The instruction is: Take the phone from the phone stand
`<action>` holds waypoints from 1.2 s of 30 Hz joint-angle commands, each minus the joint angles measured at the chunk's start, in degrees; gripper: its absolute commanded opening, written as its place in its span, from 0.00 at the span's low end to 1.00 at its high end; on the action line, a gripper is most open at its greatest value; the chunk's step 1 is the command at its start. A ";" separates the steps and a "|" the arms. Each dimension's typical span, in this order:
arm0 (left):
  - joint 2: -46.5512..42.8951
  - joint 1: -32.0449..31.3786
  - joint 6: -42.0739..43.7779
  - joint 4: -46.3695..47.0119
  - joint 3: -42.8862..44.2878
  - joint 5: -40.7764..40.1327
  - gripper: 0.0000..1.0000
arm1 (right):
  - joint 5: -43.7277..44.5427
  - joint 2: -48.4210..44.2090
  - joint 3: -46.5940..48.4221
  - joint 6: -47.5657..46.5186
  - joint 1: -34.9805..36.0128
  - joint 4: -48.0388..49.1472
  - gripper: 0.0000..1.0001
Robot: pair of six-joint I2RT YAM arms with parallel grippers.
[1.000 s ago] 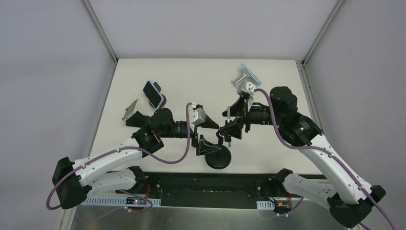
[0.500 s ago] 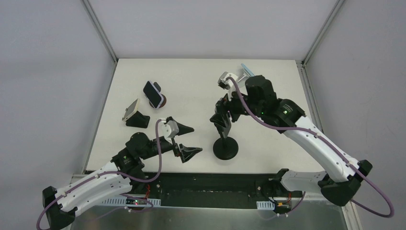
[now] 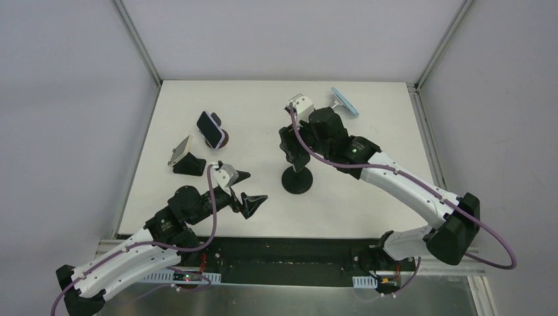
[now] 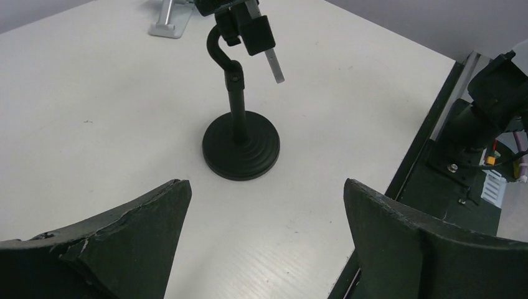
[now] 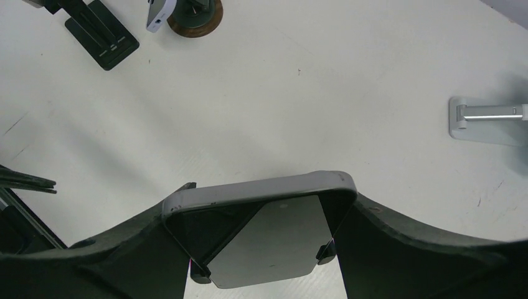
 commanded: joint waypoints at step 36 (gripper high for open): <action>8.09 0.44 2.47 0.32 6.06 0.95 0.99 | -14.10 -6.56 2.86 2.00 -2.72 -11.47 0.99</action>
